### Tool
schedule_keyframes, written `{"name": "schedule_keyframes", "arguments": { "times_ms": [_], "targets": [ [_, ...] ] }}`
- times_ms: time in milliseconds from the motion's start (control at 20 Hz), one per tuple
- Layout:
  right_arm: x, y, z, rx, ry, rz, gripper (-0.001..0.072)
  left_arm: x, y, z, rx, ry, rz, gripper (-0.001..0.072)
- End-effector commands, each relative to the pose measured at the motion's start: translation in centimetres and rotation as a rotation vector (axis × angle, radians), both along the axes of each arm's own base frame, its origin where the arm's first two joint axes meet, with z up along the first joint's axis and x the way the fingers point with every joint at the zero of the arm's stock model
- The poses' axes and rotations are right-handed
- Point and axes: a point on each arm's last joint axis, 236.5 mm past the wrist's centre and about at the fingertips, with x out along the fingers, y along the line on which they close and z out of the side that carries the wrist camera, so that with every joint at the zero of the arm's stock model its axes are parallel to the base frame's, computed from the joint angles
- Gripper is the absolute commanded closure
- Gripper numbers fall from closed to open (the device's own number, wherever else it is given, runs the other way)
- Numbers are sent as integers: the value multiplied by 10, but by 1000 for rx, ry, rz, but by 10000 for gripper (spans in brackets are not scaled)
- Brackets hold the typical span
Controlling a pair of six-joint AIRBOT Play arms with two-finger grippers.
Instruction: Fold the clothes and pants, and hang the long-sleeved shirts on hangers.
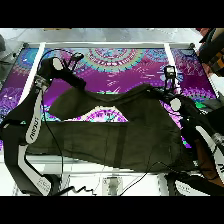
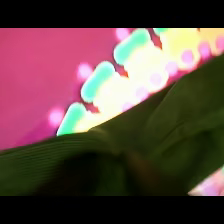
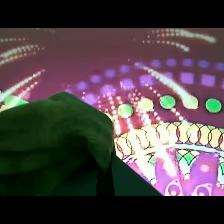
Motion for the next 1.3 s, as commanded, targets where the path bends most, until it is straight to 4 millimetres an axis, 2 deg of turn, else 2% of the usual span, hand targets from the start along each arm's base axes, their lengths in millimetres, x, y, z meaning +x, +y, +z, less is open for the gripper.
{"name": "schedule_keyframes", "arguments": {
  "times_ms": [0, 100, 250, 350, 400, 450, 500, 600, 700, 850, 1050, 1150, 1250],
  "targets": [
    [4, 0, -11, 0, 12, -5, 682, 13, 7, 5, -70, -12, 94, 17],
    [12, -2, -16, -2, -13, -15, 659, 10, 42, 14, -36, 4, 158, 17],
    [32, -16, -16, 10, -89, -68, 465, -11, 127, 15, 93, 95, 300, 19],
    [42, -36, -20, 84, -65, -157, 319, -41, 190, 7, 185, 209, 380, 19],
    [44, -48, -21, 110, -41, -193, 307, -61, 217, 3, 203, 287, 422, 19],
    [44, -57, -21, 113, -24, -209, 242, -77, 237, 0, 191, 350, 477, 19],
    [44, -63, -20, 113, -10, -216, 219, -93, 256, -3, 162, 409, 544, 19],
    [43, -71, -18, 109, 24, -222, 219, -118, 281, -11, 97, 504, 645, 19],
    [42, -74, -18, 105, 41, -220, 219, -132, 289, -23, -19, 558, 697, 19],
    [37, -72, -23, 106, 70, -215, 220, -122, 284, -46, -163, 518, 712, 19],
    [33, -70, -27, 106, 97, -210, 220, -113, 280, -80, -164, 451, 665, 25],
    [33, -70, -27, 109, 98, -211, 220, -111, 270, -90, -205, 460, 623, 126],
    [33, -70, -28, 111, 100, -211, 221, -105, 257, -95, -265, 455, 575, 140]
  ]
}}
